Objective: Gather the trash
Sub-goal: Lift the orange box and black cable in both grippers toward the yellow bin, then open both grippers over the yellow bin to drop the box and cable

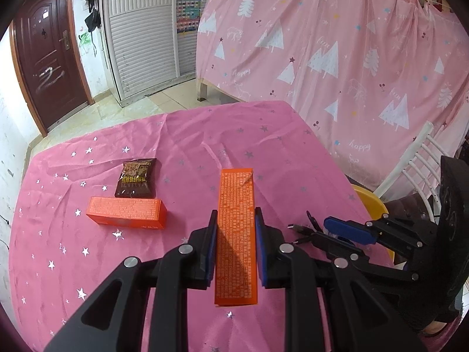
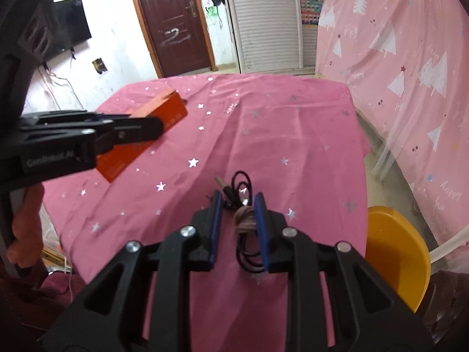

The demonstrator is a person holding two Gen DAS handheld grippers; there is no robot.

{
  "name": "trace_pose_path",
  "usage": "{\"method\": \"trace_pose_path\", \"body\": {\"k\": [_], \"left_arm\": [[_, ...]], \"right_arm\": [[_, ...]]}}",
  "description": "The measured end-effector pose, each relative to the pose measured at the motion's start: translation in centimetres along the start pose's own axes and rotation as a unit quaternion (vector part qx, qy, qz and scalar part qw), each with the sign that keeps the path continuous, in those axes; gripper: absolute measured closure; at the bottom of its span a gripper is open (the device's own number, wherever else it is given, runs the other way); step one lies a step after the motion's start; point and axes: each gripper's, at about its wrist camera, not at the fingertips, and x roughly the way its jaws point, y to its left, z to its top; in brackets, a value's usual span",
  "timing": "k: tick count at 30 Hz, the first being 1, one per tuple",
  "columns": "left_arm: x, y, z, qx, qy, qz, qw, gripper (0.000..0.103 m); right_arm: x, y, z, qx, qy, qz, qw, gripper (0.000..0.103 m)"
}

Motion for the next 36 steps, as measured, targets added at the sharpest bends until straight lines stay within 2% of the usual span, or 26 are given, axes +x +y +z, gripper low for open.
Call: {"method": "trace_pose_path", "body": {"k": [4,5,10,13,16,25,36], "left_arm": [[0.2,0.0,0.0,-0.002,0.002,-0.001,1.0000,0.087],[0.3,0.0,0.0,-0.002,0.002,-0.002,1.0000,0.087],[0.5,0.3,0.0,-0.007,0.005,-0.003,1.0000,0.087],[0.6,0.3,0.0,-0.008,0.007,-0.005,0.9999,0.087],[0.7,0.1,0.0,-0.005,0.007,-0.004,1.0000,0.087],[1.2,-1.2,0.0,0.007,0.012,-0.004,0.9999,0.087],[1.5,-6.2,0.3,0.049,0.018,-0.024,0.9984,0.087]], "right_arm": [[0.7,0.5,0.1,-0.017,0.010,-0.018,1.000,0.063],[0.9,0.7,0.1,-0.023,0.013,-0.026,0.999,0.063],[1.7,1.0,-0.1,-0.045,0.019,-0.052,0.997,0.064],[1.8,0.2,0.1,-0.029,0.014,-0.057,0.998,0.077],[1.5,-1.0,0.2,0.000,0.006,-0.047,0.999,0.080],[-0.6,-3.9,0.1,0.044,-0.030,-0.052,0.997,0.080],[-4.8,-8.4,-1.0,0.093,-0.074,-0.087,0.989,0.080]]}}
